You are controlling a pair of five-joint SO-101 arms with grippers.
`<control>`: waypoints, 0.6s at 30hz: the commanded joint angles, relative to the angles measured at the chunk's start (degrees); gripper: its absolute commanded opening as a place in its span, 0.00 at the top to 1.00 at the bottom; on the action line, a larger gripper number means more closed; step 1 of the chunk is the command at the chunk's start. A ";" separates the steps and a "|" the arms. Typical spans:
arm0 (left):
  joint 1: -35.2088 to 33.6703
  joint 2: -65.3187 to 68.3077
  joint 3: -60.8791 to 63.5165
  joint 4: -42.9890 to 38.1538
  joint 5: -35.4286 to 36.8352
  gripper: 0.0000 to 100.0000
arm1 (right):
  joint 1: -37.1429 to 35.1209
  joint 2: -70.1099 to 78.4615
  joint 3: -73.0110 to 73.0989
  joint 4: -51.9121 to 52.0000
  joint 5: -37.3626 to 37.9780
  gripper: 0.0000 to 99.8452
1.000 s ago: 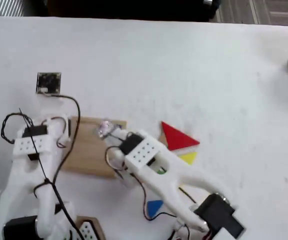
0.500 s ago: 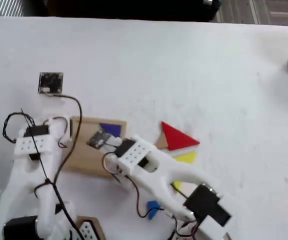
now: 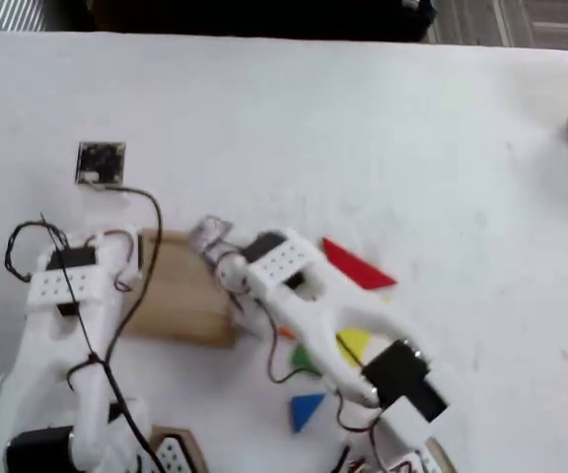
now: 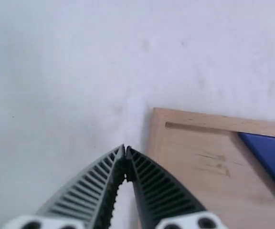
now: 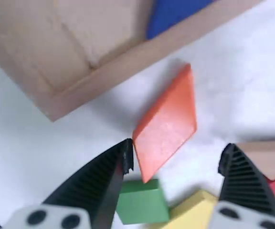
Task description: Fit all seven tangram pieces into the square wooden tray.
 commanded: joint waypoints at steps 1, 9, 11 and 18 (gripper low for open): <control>1.19 -1.89 -0.53 -0.97 -2.55 0.97 | 3.03 -0.22 -3.52 0.66 1.76 0.71; 1.27 -1.89 -0.53 -0.97 -3.16 0.97 | 4.62 -0.22 -4.57 1.36 1.23 0.71; 1.27 -1.89 -0.53 -1.05 -3.25 0.97 | 3.47 -0.22 -4.57 3.21 -1.14 0.71; 2.86 -1.89 0.00 -1.32 -3.52 0.97 | 2.51 0.40 -3.25 1.54 -25.32 0.71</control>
